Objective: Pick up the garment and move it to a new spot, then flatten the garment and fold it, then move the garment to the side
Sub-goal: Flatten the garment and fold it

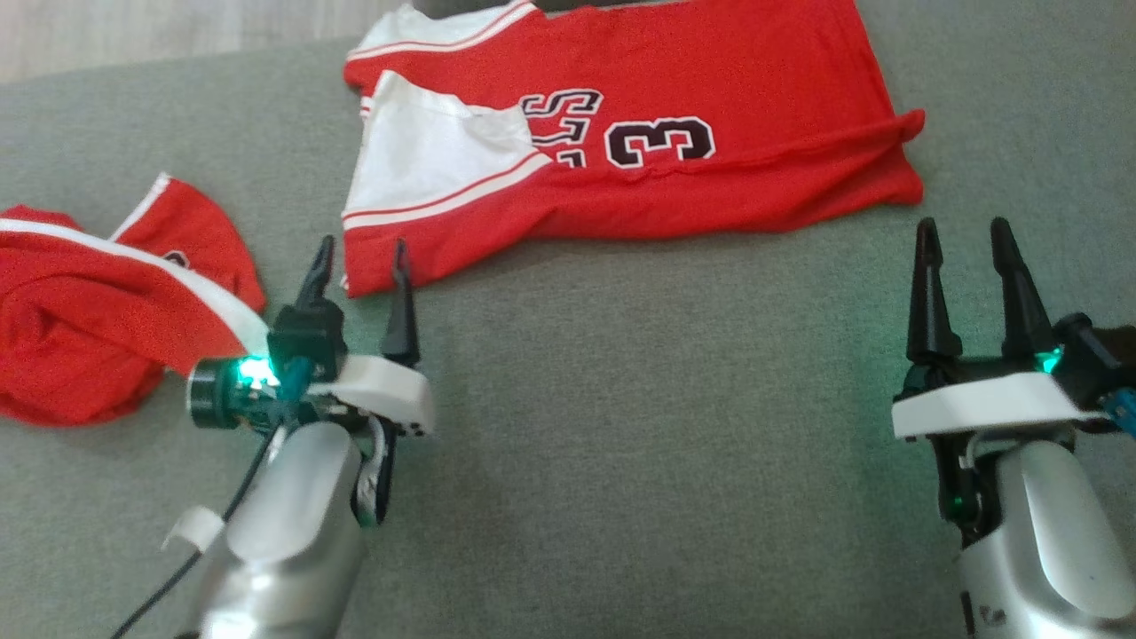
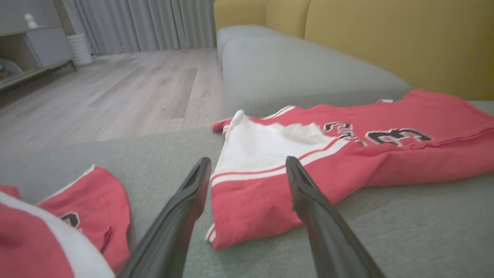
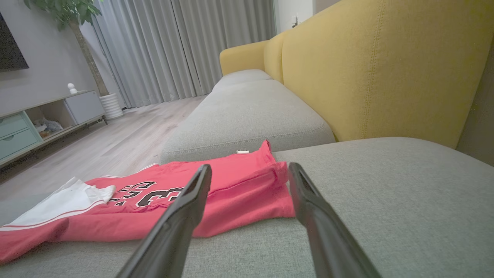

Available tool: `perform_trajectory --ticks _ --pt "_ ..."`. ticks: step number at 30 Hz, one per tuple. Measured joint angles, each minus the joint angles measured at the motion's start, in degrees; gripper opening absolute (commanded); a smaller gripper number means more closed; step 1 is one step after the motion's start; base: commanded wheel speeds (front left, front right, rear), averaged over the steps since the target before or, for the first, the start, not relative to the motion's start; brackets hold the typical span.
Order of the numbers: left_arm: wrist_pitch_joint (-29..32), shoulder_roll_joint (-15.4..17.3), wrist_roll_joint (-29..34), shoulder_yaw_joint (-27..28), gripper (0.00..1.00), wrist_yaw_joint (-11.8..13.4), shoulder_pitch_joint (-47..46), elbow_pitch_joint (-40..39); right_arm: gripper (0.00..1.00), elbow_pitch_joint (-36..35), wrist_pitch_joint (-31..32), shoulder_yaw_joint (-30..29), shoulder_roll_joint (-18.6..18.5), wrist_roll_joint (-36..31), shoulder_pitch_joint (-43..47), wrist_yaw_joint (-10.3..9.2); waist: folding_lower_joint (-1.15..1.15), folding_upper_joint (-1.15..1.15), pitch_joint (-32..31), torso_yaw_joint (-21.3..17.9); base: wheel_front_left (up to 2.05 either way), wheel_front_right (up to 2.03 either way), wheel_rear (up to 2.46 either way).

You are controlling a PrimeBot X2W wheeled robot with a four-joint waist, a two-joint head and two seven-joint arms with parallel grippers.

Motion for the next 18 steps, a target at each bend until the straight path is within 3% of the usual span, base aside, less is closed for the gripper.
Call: perform_trajectory --ticks 6,11,17,18 --pt "3.0 -0.1 -0.6 0.7 1.0 1.0 -4.8 10.0 1.0 0.0 0.0 1.4 0.1 0.0 -1.2 0.0 0.01 0.0 2.1 -1.7 0.0 0.0 0.0" --pt "4.4 -0.2 -1.3 1.7 1.0 2.5 -6.5 14.6 1.0 0.0 0.0 2.0 0.1 0.0 -1.2 0.0 0.0 0.0 2.8 -2.7 0.0 0.0 0.0" --pt "4.4 -0.3 -2.2 2.4 1.0 2.4 -9.9 18.9 1.0 0.0 0.0 3.4 0.3 0.2 -1.3 0.0 0.0 0.0 3.6 -3.7 0.0 0.0 0.0" --pt "4.5 -0.2 -2.2 2.4 0.51 2.1 -10.3 19.7 1.0 0.1 0.0 3.6 0.4 0.3 -1.4 0.0 0.0 0.0 3.6 -3.9 0.0 0.0 0.0"
